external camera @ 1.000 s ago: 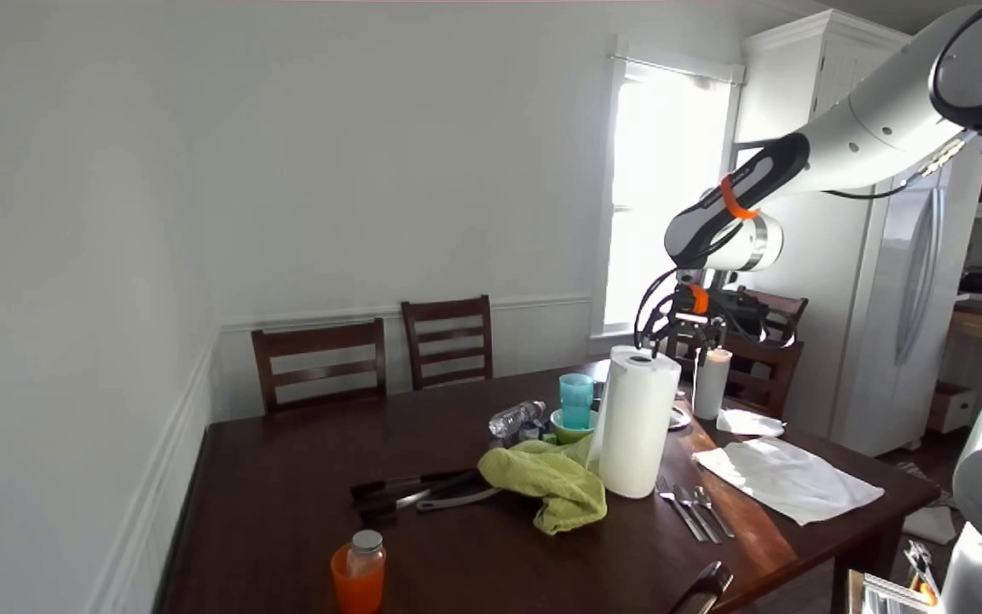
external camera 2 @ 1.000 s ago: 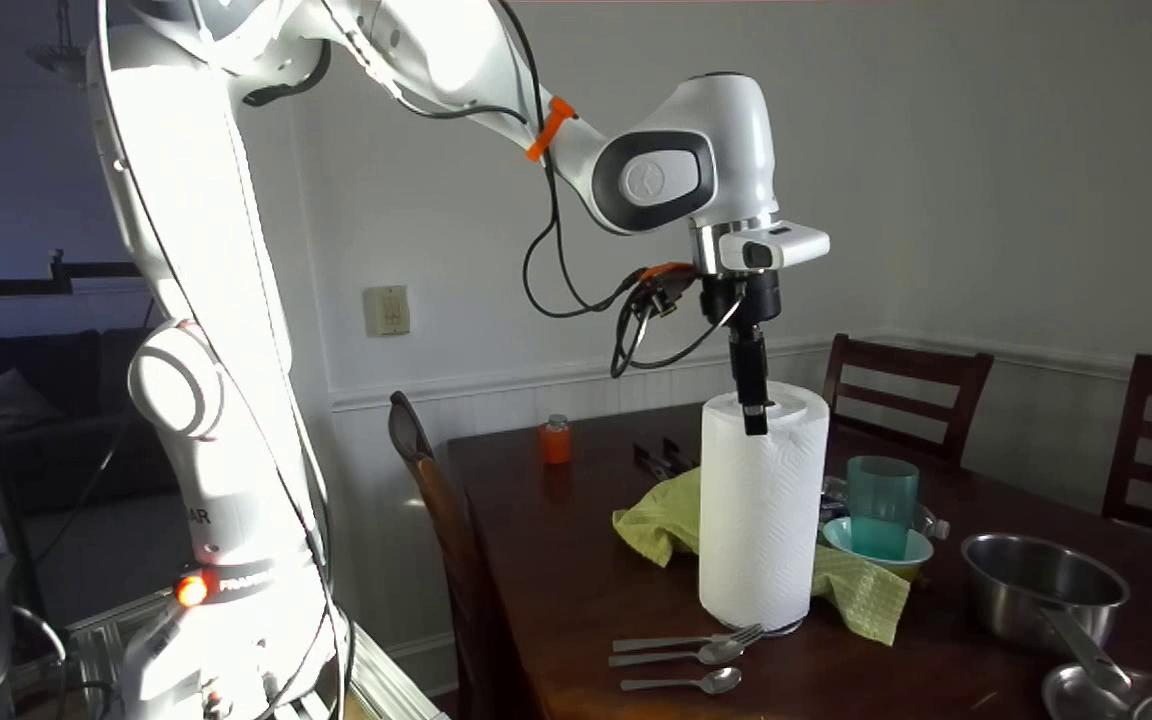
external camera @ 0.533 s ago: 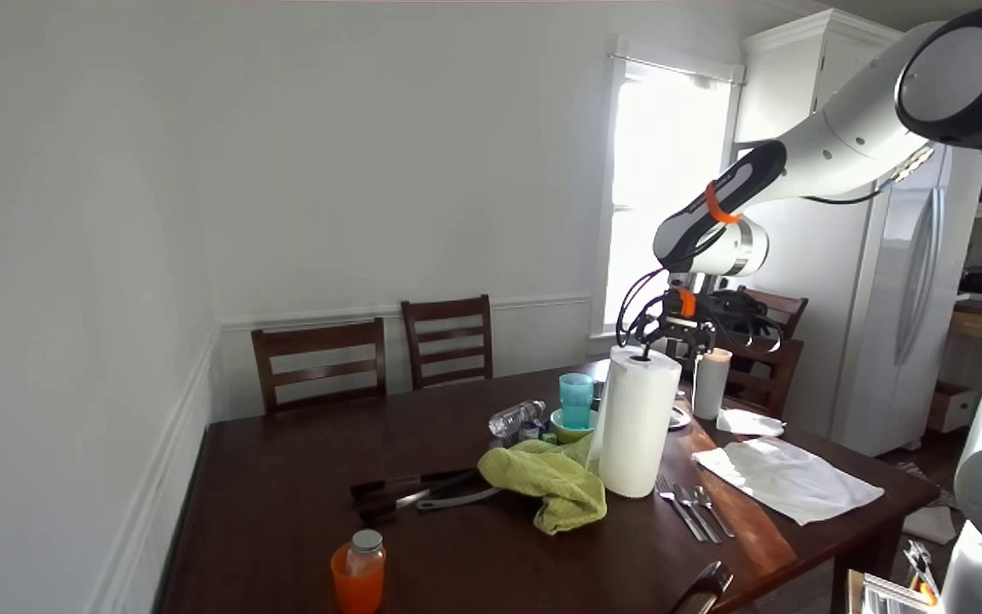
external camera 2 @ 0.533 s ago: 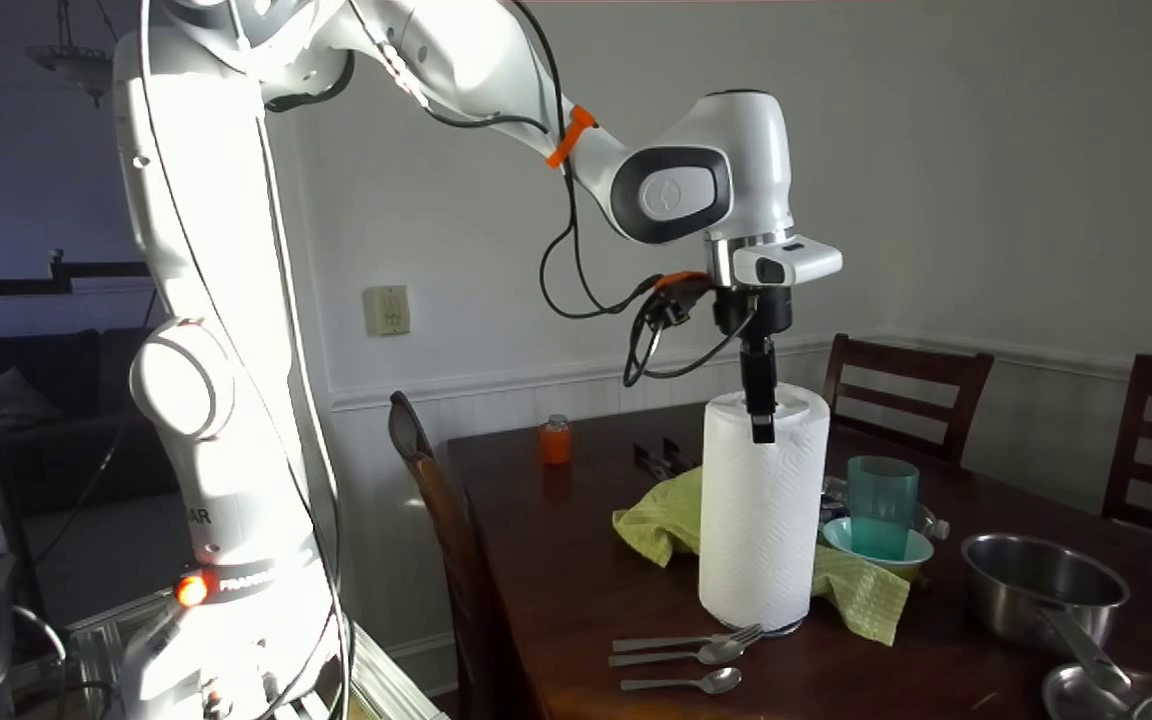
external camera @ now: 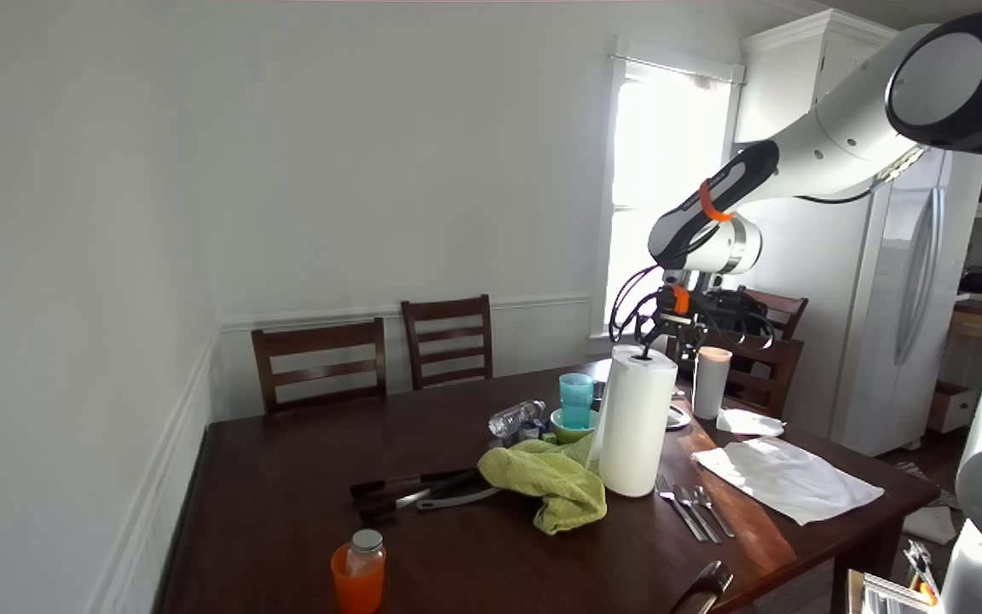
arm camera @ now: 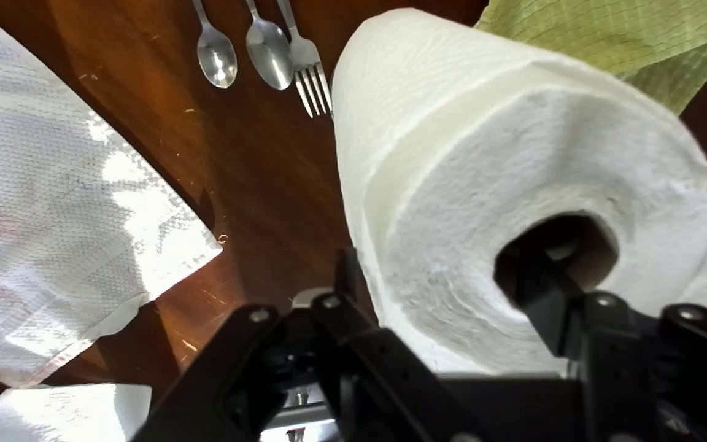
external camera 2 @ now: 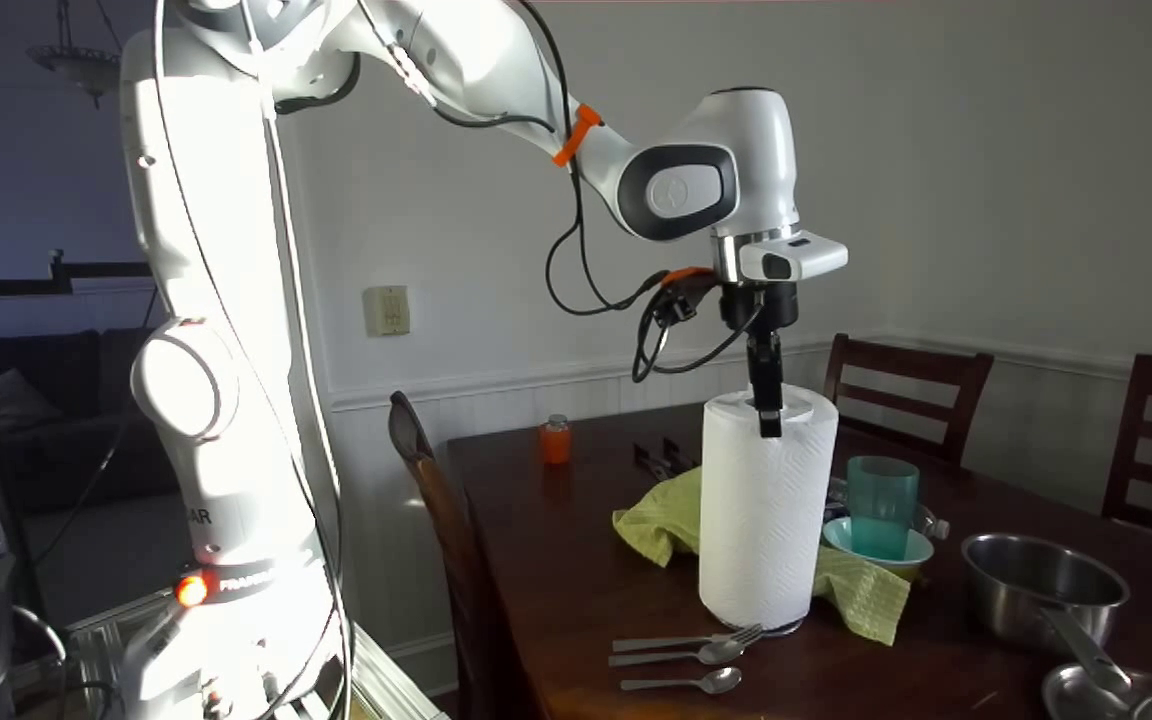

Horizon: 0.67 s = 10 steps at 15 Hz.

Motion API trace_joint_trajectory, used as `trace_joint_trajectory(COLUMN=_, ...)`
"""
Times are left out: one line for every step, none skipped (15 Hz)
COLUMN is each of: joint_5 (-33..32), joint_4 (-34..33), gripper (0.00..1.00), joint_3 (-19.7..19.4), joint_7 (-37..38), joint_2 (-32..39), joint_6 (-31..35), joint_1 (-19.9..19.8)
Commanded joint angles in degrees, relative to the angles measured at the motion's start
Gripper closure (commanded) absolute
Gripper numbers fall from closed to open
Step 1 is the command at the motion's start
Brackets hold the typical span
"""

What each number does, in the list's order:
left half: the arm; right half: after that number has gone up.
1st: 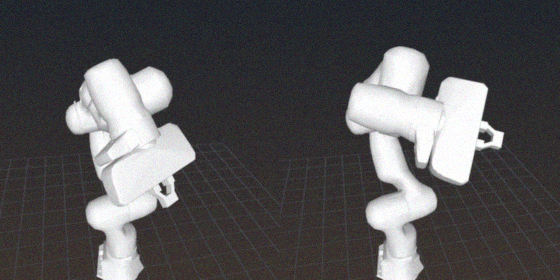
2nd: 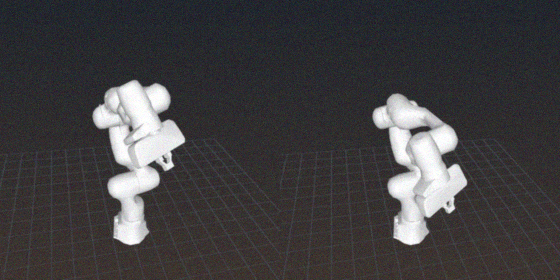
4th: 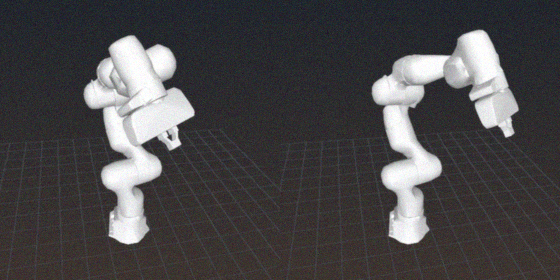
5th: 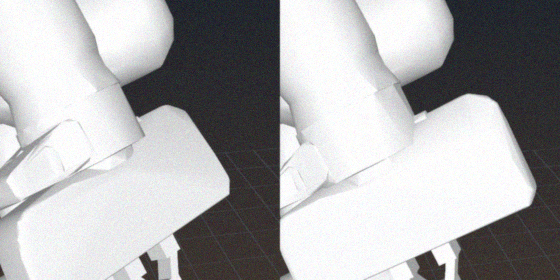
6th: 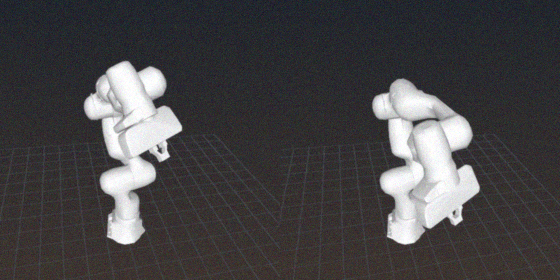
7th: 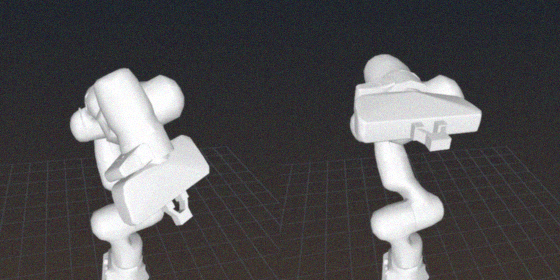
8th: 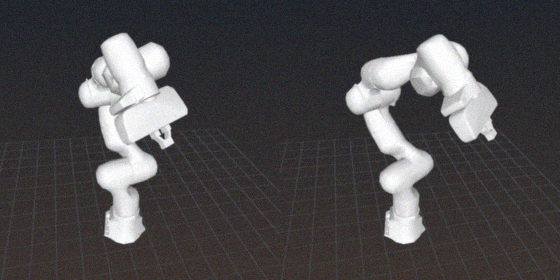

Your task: Remove the paper towel roll from the silver stand

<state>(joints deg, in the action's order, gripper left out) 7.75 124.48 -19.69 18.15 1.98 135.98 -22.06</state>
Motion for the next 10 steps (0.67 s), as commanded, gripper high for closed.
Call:
trace_joint_trajectory(joint_5=1.52, joint_4=-1.28, gripper=0.63, joint_3=-0.5, joint_7=-0.34, joint_2=0.47, joint_6=-1.04, joint_1=0.44)
trace_joint_trajectory(joint_5=1.53, joint_4=-1.37, gripper=0.69, joint_3=-0.49, joint_7=-0.35, joint_2=0.45, joint_6=-1.07, joint_1=0.5)
trace_joint_trajectory(joint_5=1.57, joint_4=-1.39, gripper=0.76, joint_3=-0.48, joint_7=-0.34, joint_2=0.49, joint_6=-1.08, joint_1=0.54)
trace_joint_trajectory(joint_5=1.72, joint_4=-1.35, gripper=0.84, joint_3=-0.47, joint_7=-0.41, joint_2=0.46, joint_6=-1.12, joint_1=0.57)
trace_joint_trajectory(joint_5=1.85, joint_4=-1.31, gripper=0.9, joint_3=-0.45, joint_7=-0.38, joint_2=0.26, joint_6=-1.09, joint_1=0.63)
trace_joint_trajectory(joint_5=2.0, joint_4=-1.27, gripper=0.97, joint_3=-0.42, joint_7=-0.51, joint_2=-0.11, joint_6=-1.1, joint_1=0.68)
trace_joint_trajectory(joint_5=2.26, joint_4=-1.35, gripper=0.98, joint_3=-0.41, joint_7=-0.59, joint_2=-0.45, joint_6=-1.2, joint_1=0.72)
trace_joint_trajectory(joint_5=2.3, joint_4=-1.36, gripper=1.0, joint_3=-0.39, joint_7=-0.64, joint_2=-1.13, joint_6=-1.23, joint_1=0.78)
trace_joint_trajectory(joint_5=1.99, joint_4=-1.44, gripper=0.96, joint_3=-0.39, joint_7=-0.59, joint_2=-1.82, joint_6=-1.51, joint_1=0.83)
trace_joint_trajectory(joint_5=1.61, joint_4=-1.52, gripper=0.99, joint_3=-0.39, joint_7=-0.54, joint_2=-2.28, joint_6=-1.52, joint_1=0.85)
